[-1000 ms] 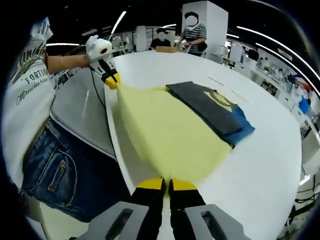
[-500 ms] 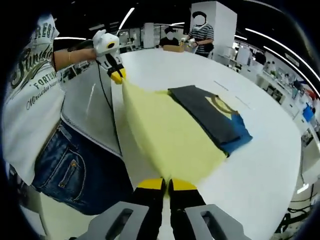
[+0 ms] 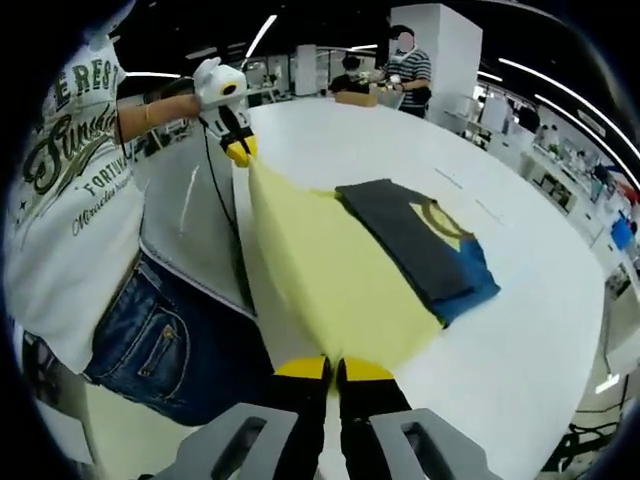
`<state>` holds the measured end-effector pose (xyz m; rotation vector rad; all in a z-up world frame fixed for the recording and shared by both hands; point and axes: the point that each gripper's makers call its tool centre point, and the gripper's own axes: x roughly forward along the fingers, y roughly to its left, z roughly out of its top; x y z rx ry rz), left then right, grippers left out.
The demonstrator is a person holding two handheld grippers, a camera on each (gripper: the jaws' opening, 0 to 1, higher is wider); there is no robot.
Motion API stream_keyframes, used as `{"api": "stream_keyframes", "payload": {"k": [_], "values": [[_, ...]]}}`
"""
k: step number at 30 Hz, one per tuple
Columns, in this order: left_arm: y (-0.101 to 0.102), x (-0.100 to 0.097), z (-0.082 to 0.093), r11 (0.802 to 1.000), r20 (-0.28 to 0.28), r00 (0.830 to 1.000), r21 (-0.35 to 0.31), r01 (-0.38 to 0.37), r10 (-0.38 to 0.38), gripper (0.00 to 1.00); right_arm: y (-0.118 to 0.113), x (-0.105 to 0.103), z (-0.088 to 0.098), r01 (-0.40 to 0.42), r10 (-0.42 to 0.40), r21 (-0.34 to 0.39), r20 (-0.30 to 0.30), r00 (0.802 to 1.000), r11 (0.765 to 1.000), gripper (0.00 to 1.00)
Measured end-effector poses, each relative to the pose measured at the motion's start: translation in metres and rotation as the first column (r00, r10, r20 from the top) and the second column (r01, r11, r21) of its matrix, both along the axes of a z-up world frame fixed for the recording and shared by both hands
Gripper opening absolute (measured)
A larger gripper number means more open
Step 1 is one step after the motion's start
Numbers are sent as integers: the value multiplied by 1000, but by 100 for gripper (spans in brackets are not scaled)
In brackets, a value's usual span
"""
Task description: Fold the garment on the visible template until the final outline fits inside the template.
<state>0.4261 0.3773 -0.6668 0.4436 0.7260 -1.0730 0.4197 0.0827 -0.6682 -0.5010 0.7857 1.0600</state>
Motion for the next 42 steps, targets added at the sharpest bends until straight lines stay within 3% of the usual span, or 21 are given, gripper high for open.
{"api": "stream_keyframes", "payload": {"k": [7,19,25,36,42], "values": [[-2,5,17,1000,6,1000,1,8,-8,0,5,4,17,-18,18,15,25,1000,1000,0],[-3,37,40,1000,68,998,-20,-10,11,0,8,32,38,-19,19,-3,125,992,1000,0],[-3,66,48,1000,135,991,-24,-5,8,0,7,56,45,0,1,-6,188,982,1000,0],[-3,103,51,1000,178,984,-9,-5,7,0,4,96,47,18,-13,-20,251,968,1000,0],[-2,122,55,1000,206,978,-9,-27,28,0,3,127,51,46,-37,-18,318,947,999,0]]}}
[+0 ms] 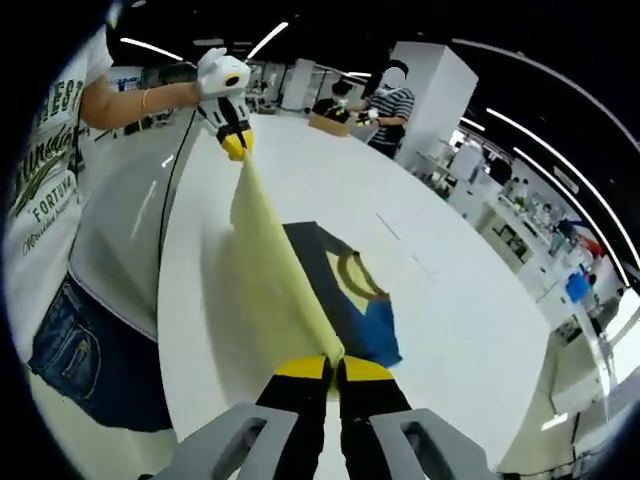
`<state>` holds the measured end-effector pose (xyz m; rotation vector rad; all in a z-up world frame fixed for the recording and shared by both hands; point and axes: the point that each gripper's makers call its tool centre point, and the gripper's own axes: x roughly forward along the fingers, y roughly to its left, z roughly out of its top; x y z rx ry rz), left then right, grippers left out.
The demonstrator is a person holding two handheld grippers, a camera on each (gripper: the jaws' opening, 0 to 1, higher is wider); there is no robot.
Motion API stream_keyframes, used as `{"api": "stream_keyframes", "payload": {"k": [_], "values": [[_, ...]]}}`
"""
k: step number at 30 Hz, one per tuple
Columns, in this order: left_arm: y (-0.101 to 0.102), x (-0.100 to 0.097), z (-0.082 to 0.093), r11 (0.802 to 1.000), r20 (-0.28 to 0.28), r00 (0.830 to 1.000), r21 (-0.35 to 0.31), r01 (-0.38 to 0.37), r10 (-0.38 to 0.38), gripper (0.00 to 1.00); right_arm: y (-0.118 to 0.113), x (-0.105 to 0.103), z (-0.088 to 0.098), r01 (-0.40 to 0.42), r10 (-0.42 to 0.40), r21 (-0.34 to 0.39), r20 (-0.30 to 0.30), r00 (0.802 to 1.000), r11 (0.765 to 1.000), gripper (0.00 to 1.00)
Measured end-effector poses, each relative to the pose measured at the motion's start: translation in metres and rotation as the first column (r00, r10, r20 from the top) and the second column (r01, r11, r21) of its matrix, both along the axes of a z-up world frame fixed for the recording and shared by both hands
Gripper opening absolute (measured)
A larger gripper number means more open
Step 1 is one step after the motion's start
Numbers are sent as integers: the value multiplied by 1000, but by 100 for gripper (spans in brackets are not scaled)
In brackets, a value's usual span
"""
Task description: Fold the garment on the visible template until the final outline fits inside the template.
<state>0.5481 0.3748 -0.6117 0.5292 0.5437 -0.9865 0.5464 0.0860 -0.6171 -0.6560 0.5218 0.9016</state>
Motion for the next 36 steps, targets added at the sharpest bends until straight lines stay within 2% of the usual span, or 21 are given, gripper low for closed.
{"api": "stream_keyframes", "payload": {"k": [17,20,24,27,29,36], "values": [[-4,57,5,998,115,993,35,-43,38,0,-5,73,-1,86,-81,-32,131,988,996,0],[-3,69,5,997,144,989,63,-54,44,0,-5,85,-1,103,-98,-21,144,985,994,0],[-4,87,7,996,168,982,23,-88,83,0,-8,100,-6,124,-112,-59,174,978,991,0],[-4,99,2,994,195,978,52,-92,80,0,-8,111,-9,133,-117,-76,191,975,988,0],[-4,107,-4,992,190,977,65,-110,96,0,-6,118,-11,137,-119,-78,199,973,988,0],[-3,132,-20,986,174,973,43,-160,150,0,-7,142,-34,165,-139,-121,200,970,979,0]]}}
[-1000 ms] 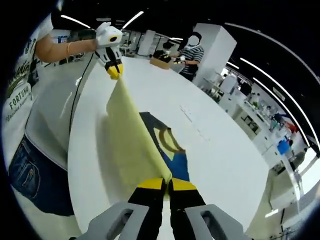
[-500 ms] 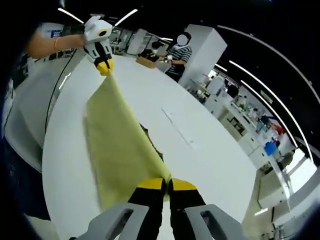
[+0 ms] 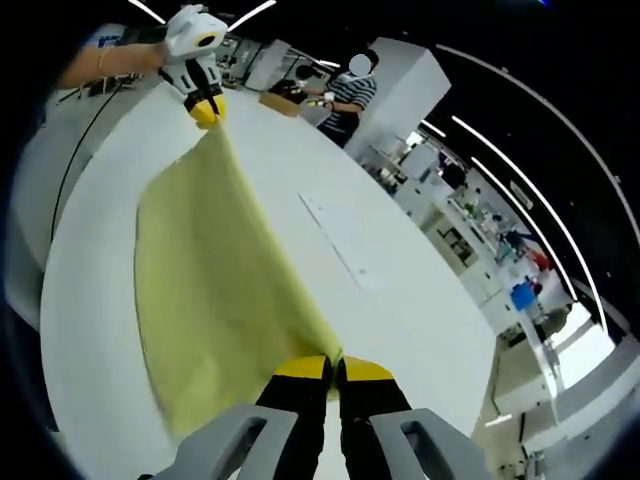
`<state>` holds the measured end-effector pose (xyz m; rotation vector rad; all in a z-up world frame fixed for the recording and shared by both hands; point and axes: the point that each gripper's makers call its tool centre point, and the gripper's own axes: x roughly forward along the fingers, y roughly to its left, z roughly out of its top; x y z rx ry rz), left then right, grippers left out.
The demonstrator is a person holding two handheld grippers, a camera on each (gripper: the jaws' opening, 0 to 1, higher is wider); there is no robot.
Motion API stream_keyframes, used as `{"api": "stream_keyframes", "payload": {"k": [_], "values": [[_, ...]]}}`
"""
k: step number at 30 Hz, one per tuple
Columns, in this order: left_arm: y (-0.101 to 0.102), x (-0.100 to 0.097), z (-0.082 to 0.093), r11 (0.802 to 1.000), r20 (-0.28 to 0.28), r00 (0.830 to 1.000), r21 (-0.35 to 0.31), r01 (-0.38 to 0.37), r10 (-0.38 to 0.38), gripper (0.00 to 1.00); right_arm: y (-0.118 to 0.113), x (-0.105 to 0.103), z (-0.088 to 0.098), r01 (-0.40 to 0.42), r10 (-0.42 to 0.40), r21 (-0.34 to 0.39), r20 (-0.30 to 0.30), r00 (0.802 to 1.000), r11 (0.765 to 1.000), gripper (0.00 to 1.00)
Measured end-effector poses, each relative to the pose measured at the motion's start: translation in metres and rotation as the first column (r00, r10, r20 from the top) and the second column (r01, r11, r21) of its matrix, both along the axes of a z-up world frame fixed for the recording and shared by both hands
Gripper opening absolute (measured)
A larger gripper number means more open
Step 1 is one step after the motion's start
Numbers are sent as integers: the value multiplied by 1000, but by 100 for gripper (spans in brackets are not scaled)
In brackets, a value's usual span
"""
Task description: Fold the garment on the visible template until the final outline fits inside the template.
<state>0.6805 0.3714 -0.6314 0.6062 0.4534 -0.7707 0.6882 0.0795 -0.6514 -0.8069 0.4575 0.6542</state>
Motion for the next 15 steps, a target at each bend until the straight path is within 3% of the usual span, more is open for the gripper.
{"api": "stream_keyframes", "payload": {"k": [7,15], "values": [[-1,26,-27,999,-27,999,19,-27,28,0,-2,24,-29,36,-36,-27,-19,999,999,0],[-1,48,-62,998,-59,998,55,-29,32,0,-4,42,-64,53,-56,-40,-80,995,998,0]]}}
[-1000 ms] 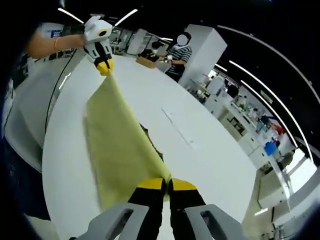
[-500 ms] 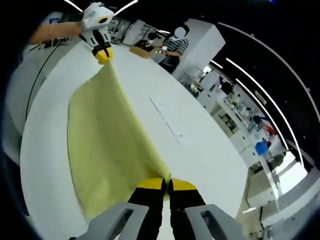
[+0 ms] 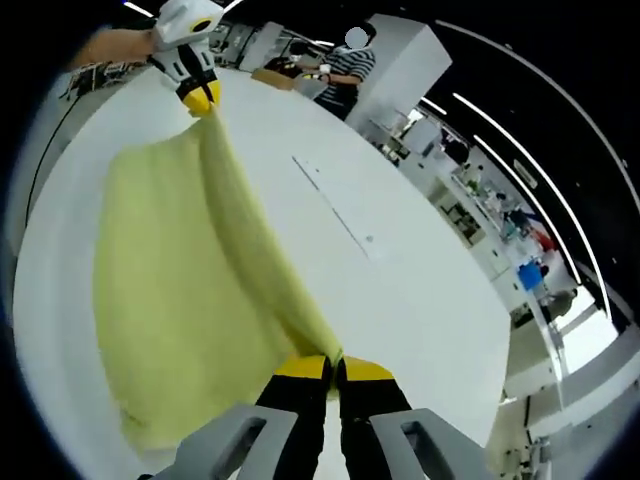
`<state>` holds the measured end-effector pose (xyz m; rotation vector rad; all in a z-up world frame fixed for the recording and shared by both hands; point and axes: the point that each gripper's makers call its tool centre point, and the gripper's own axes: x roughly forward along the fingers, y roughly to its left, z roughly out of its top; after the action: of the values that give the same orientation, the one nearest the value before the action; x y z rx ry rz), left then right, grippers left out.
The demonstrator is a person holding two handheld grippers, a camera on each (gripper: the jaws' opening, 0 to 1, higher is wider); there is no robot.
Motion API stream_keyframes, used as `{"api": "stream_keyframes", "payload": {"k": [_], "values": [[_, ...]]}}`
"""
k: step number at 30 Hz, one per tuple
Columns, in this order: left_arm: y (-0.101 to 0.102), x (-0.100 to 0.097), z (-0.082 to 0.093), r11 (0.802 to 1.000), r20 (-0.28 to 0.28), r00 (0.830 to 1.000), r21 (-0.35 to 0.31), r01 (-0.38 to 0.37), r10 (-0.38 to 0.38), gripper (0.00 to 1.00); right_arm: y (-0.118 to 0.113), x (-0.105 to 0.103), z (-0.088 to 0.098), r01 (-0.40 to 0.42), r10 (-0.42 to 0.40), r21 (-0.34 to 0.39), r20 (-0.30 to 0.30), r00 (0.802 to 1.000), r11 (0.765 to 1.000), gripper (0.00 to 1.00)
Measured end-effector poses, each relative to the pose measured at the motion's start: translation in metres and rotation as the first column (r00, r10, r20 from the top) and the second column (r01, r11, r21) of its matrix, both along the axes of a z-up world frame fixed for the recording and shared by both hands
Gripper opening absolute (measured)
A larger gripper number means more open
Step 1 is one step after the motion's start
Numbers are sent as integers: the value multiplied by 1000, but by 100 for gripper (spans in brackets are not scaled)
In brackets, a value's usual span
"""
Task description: Fold the garment on the visible template until the final outline fits inside the template.
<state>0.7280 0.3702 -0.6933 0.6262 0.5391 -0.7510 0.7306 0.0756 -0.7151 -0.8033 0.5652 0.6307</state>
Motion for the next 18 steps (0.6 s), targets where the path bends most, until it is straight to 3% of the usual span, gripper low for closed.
{"api": "stream_keyframes", "payload": {"k": [11,16,18], "values": [[1,16,-42,999,-69,997,15,-32,33,0,-1,15,-43,38,-37,11,-83,996,999,0],[4,24,-59,999,-88,995,30,-35,38,0,0,18,-54,42,-40,14,-103,994,999,0],[7,25,-68,997,-116,991,21,-70,72,1,-1,20,-58,47,-44,20,-111,993,999,0]]}}
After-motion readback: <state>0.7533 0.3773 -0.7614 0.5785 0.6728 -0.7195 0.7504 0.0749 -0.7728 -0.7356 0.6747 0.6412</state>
